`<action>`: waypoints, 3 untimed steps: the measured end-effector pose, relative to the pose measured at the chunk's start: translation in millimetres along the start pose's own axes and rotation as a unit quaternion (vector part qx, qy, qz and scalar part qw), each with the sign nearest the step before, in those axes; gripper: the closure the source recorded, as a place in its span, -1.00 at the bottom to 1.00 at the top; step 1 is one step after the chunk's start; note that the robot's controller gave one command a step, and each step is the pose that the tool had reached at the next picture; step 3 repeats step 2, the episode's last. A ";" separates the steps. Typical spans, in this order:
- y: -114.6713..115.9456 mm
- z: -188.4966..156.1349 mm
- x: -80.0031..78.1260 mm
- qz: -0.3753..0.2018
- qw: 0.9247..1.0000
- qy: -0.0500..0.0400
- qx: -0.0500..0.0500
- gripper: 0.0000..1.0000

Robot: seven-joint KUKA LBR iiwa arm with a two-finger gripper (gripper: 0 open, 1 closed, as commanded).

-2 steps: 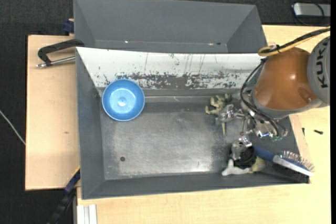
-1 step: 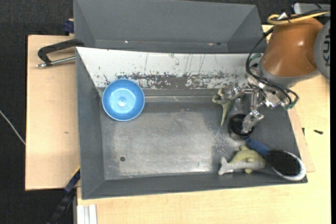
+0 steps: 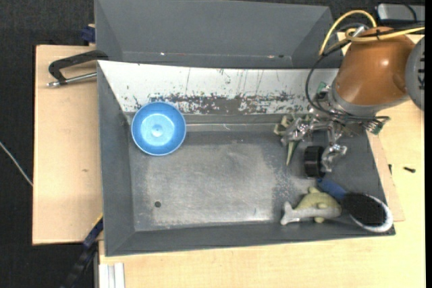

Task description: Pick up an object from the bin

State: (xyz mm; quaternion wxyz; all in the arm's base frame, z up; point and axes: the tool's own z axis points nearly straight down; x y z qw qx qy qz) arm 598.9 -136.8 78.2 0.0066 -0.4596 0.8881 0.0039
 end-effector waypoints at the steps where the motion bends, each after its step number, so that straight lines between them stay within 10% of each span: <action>1: -3.3 -0.2 7.0 -0.001 1.000 0.006 0.003 1.00; 2: 6.9 -129.6 -14.8 -0.010 1.000 0.003 0.007 1.00; 3: 6.9 -129.6 -14.8 -0.010 1.000 0.003 0.007 1.00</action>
Offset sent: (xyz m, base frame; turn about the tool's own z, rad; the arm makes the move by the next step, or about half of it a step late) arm 0.0000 0.0000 0.0000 0.0000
